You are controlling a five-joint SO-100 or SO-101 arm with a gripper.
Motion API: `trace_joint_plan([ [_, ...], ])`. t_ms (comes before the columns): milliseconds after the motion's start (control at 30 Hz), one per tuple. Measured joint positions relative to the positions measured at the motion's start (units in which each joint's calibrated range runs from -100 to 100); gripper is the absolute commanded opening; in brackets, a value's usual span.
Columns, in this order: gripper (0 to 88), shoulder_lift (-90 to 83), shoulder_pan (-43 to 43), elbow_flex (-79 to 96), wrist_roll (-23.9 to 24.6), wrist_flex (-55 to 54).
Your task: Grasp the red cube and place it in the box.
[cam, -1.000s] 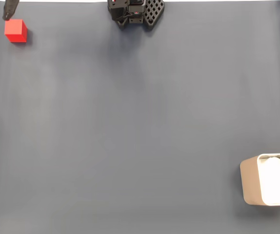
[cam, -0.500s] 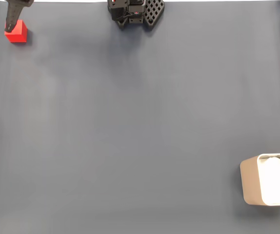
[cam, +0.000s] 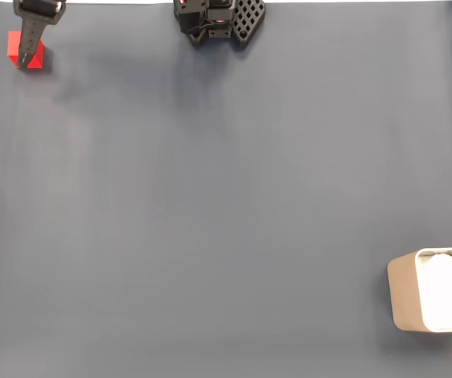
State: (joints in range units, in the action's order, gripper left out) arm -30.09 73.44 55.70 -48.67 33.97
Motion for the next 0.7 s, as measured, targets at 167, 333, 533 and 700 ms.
trace_joint_plan([
  [167, 34.0, 0.96, 0.00, 1.27, -0.29, -1.91],
  [333, 34.1, 2.52, 0.00, 1.99, -0.63, -3.42],
  [533, 35.0, 4.26, 0.00, 2.08, -0.63, -5.25],
  [700, 35.7, 6.34, 0.00, 2.08, -0.63, -7.00],
])
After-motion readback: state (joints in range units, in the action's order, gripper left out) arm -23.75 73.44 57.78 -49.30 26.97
